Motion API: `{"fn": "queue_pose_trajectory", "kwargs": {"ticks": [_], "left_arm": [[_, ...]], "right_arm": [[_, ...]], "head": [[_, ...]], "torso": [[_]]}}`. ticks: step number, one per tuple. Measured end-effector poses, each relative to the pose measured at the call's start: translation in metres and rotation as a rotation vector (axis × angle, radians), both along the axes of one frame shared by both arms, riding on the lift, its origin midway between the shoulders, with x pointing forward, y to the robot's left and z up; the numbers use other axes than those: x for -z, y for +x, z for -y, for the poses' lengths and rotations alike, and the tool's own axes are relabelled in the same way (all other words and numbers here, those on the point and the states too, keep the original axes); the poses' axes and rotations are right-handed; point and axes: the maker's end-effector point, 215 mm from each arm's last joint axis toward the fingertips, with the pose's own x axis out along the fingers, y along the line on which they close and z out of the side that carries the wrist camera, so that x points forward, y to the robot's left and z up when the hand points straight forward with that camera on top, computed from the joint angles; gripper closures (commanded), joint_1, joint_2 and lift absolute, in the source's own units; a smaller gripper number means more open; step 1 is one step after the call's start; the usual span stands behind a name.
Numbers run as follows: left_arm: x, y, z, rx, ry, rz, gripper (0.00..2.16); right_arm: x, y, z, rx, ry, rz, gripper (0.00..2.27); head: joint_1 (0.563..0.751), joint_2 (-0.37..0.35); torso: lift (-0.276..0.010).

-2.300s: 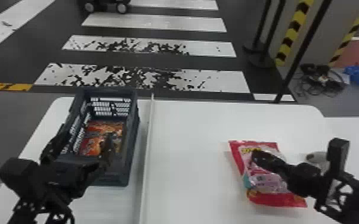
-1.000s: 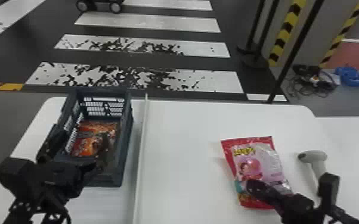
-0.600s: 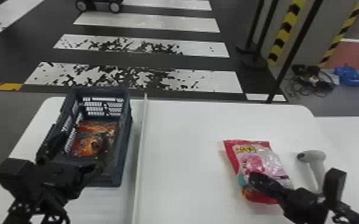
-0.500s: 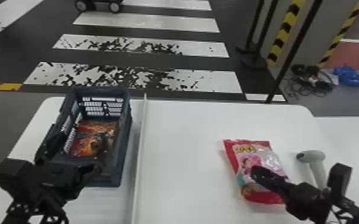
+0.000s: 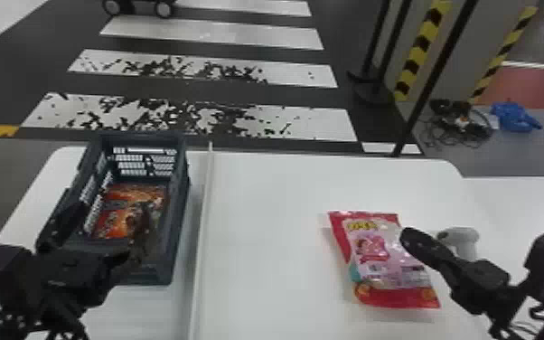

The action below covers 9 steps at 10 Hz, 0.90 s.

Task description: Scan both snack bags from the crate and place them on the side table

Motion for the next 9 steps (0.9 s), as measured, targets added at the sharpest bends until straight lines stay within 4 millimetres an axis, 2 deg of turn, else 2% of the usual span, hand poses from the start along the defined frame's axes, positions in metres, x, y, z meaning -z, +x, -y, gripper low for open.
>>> {"fn": "queue_pose_trajectory", "kwargs": {"ticks": [1,2,3,4,6,9], "left_arm": [[0.000,0.000,0.000,0.000,0.000,0.000,0.03],[-0.001,0.000,0.000,0.001,0.000,0.001,0.03],[-0.002,0.000,0.001,0.002,0.000,0.003,0.03],[-0.003,0.000,0.002,0.004,0.007,0.005,0.03],[-0.005,-0.002,0.005,0.008,0.019,0.010,0.03],[-0.002,-0.005,0.005,0.006,0.027,0.004,0.03]], "right_arm": [[-0.003,-0.002,0.022,0.049,-0.001,0.011,1.93],[-0.009,-0.007,0.043,0.093,0.007,0.026,0.89],[-0.015,-0.012,0.063,0.132,0.005,0.038,0.11],[-0.018,-0.018,0.080,0.166,-0.004,0.042,0.01],[-0.017,-0.026,0.102,0.205,-0.038,0.030,0.03],[-0.002,-0.025,0.115,0.216,-0.118,-0.043,0.05]], "head": [[0.695,-0.175],[0.695,-0.202],[0.695,-0.234],[0.695,-0.249],[0.695,-0.290],[0.695,-0.310]], "torso": [[-0.098],[-0.098],[-0.098],[-0.098],[-0.098],[-0.098]]}}
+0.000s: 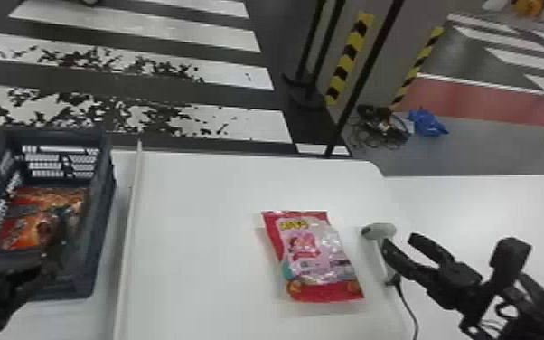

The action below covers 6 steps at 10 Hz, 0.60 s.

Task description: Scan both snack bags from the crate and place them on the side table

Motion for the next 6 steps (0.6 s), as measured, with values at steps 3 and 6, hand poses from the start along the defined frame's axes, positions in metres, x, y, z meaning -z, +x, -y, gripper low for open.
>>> {"fn": "queue_pose_trajectory", "kwargs": {"ticks": [3,6], "left_arm": [[0.004,-0.002,0.003,0.004,0.001,-0.008,0.03],[0.010,-0.002,0.001,0.004,0.006,-0.018,0.03]], "right_arm": [[0.027,0.010,-0.004,-0.013,0.051,-0.074,0.05],[0.052,0.030,0.012,-0.003,0.094,-0.151,0.05]], "head": [[0.695,-0.305],[0.695,-0.313]], "torso": [[-0.098],[-0.098]]}}
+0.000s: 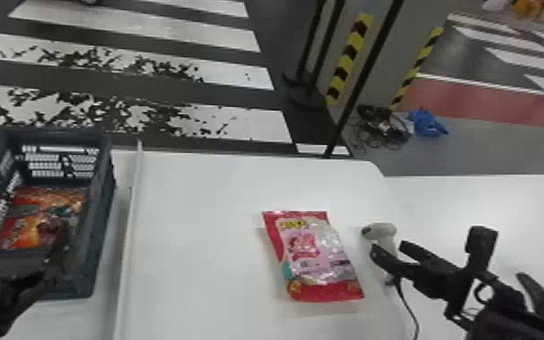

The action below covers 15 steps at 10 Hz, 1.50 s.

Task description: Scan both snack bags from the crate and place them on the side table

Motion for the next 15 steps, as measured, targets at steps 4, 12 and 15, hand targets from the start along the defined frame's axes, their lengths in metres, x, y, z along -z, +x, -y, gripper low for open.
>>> {"fn": "queue_pose_trajectory", "kwargs": {"ticks": [4,12,15], "left_arm": [[0.001,0.000,0.000,0.001,0.003,-0.002,0.03],[0.003,-0.002,0.000,0.005,0.004,-0.008,0.03],[0.006,-0.003,0.000,0.006,0.004,-0.012,0.03]], "right_arm": [[0.013,0.013,0.021,-0.011,-0.055,-0.049,0.05],[0.056,0.021,0.041,-0.029,-0.106,-0.189,1.71],[0.056,0.022,0.049,-0.012,-0.137,-0.185,2.05]], "head": [[0.695,-0.333],[0.695,-0.350],[0.695,-0.350]], "torso": [[-0.098],[-0.098],[-0.098]]}}
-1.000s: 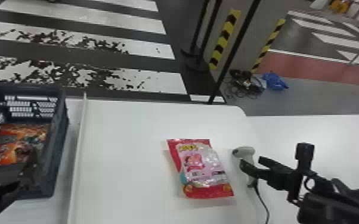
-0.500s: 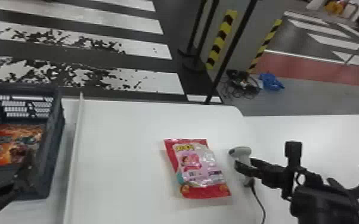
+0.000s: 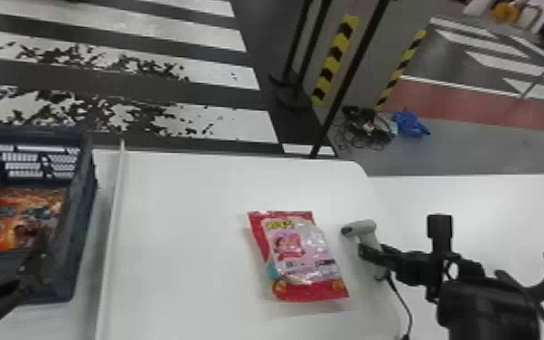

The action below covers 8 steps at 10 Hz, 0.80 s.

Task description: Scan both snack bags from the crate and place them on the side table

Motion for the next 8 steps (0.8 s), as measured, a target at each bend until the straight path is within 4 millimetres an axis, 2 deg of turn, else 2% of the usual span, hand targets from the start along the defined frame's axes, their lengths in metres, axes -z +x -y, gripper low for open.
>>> {"fn": "queue_pose_trajectory", "kwargs": {"ticks": [2,4,6,8], "left_arm": [[0.002,-0.001,0.000,0.000,0.001,-0.004,0.03],[0.002,-0.001,0.000,0.000,0.003,-0.004,0.03],[0.001,-0.001,0.000,0.001,0.002,-0.003,0.03],[0.001,-0.001,0.000,0.003,0.002,-0.002,0.03]], "right_arm": [[-0.006,-0.002,0.001,0.032,-0.001,0.011,2.08],[-0.029,-0.008,-0.005,0.093,0.008,0.014,2.19],[-0.051,-0.022,-0.027,0.144,0.029,0.002,2.22],[-0.055,-0.054,-0.054,0.193,0.088,-0.107,2.22]], "head": [[0.695,-0.350],[0.695,-0.350],[0.695,-0.347],[0.695,-0.326]], "torso": [[-0.098],[-0.098],[-0.098],[-0.098]]}}
